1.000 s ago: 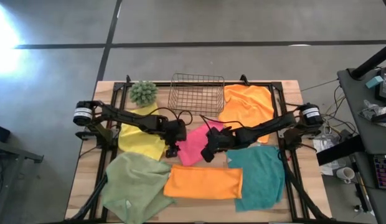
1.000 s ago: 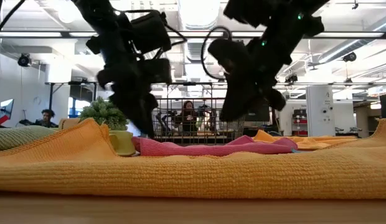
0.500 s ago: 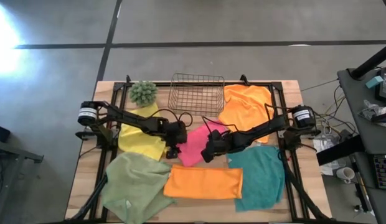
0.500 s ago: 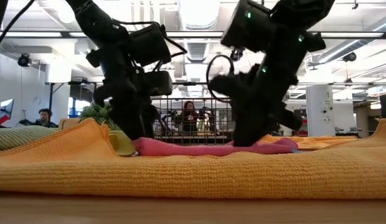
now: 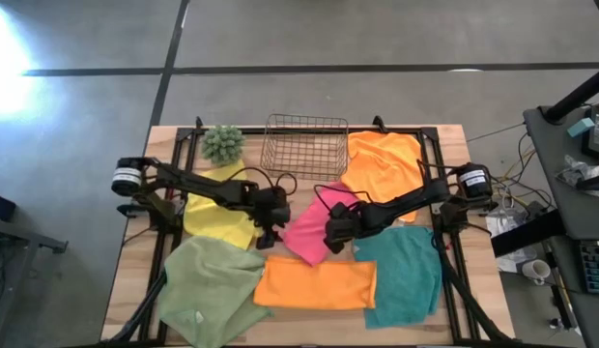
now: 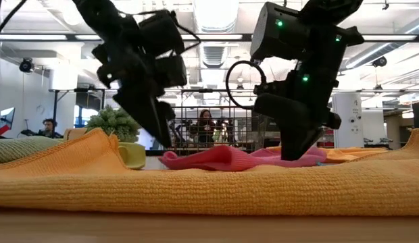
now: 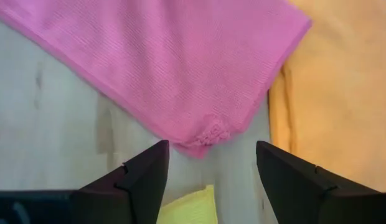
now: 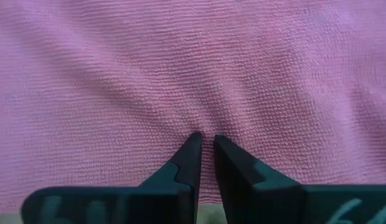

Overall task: Fold microfiber towels
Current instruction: Fold the pink microfiber towel

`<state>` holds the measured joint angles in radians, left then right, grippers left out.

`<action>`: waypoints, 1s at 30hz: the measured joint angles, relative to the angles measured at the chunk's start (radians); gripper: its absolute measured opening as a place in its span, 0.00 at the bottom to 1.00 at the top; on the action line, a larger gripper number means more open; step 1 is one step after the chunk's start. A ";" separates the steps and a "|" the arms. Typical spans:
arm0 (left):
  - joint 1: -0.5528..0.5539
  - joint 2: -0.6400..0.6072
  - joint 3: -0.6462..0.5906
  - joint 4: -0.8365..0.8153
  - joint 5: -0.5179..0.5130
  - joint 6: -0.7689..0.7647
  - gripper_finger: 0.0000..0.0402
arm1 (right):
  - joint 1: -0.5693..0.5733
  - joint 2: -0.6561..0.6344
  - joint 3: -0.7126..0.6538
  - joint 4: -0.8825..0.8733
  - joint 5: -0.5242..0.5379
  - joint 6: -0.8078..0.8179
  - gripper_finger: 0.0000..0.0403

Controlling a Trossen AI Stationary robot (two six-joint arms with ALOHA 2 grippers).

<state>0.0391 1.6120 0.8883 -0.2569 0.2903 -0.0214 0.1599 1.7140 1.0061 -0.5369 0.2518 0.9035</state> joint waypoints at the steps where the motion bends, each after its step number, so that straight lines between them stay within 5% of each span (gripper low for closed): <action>1: 0.000 -0.018 0.000 -0.002 -0.011 0.001 0.56 | 0.002 -0.007 -0.001 -0.002 0.002 -0.020 0.09; 7: -0.001 -0.094 -0.002 -0.009 -0.067 0.037 0.56 | 0.045 -0.076 -0.004 -0.007 0.004 -0.100 0.09; 18: -0.018 -0.111 0.009 -0.067 -0.093 0.377 0.56 | 0.253 -0.185 0.010 0.211 0.074 -0.056 0.09; 24: -0.084 -0.127 0.024 -0.099 -0.304 0.556 0.56 | 0.322 -0.176 0.178 0.044 0.264 0.008 0.09; 30: -0.155 -0.145 0.025 -0.118 -0.311 0.555 0.56 | 0.354 -0.098 0.408 -0.216 0.307 0.007 0.09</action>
<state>-0.1161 1.4670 0.9136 -0.3753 -0.0208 0.5339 0.5139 1.6160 1.4141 -0.7531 0.5586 0.9106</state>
